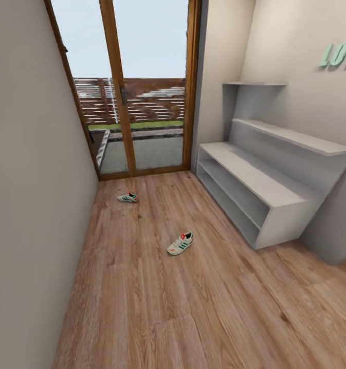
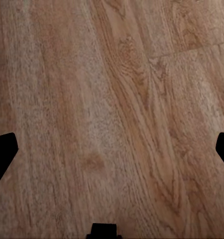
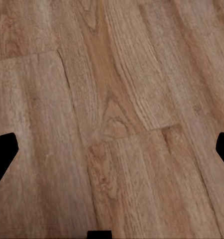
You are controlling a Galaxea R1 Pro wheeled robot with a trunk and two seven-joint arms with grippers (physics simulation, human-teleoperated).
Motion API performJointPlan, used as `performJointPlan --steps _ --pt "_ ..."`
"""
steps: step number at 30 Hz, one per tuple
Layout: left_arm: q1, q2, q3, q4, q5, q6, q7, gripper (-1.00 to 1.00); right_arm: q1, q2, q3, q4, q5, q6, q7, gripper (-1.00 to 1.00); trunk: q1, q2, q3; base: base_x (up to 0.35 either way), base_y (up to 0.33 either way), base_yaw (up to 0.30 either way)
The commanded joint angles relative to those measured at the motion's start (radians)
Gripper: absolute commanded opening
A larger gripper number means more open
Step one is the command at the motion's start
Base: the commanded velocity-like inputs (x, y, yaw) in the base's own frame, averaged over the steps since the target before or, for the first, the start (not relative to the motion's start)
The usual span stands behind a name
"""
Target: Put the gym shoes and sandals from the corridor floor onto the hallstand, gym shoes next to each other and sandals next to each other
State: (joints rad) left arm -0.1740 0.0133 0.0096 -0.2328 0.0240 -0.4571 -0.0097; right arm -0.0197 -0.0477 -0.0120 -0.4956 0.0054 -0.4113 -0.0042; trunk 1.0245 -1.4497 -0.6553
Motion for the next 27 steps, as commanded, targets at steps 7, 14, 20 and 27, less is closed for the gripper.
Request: performJointPlan --steps 7,14,20,27 --pt "-0.001 -0.002 0.0 0.0 0.002 -0.003 -0.001 1.0 0.0 0.0 -0.002 0.0 0.001 -0.003 0.0 1.0 0.0 0.0 -0.009 0.314 0.138 0.217" --pt "-0.001 -0.002 0.0 0.0 0.002 -0.003 -0.001 1.0 0.0 0.0 -0.001 0.0 0.001 -0.003 0.0 1.0 0.0 0.0 -0.017 0.159 0.055 0.217" --pt "-0.001 -0.003 0.0 0.0 0.003 -0.003 -0.001 1.0 0.0 0.0 -0.001 0.0 0.001 -0.003 0.0 1.0 0.0 0.0 -0.024 0.021 0.007 0.217" --pt "-0.001 -0.003 0.0 0.0 0.003 -0.003 -0.001 1.0 0.0 0.0 -0.002 -0.001 0.001 -0.003 0.0 1.0 0.0 0.0 -0.031 0.003 0.001 0.216"
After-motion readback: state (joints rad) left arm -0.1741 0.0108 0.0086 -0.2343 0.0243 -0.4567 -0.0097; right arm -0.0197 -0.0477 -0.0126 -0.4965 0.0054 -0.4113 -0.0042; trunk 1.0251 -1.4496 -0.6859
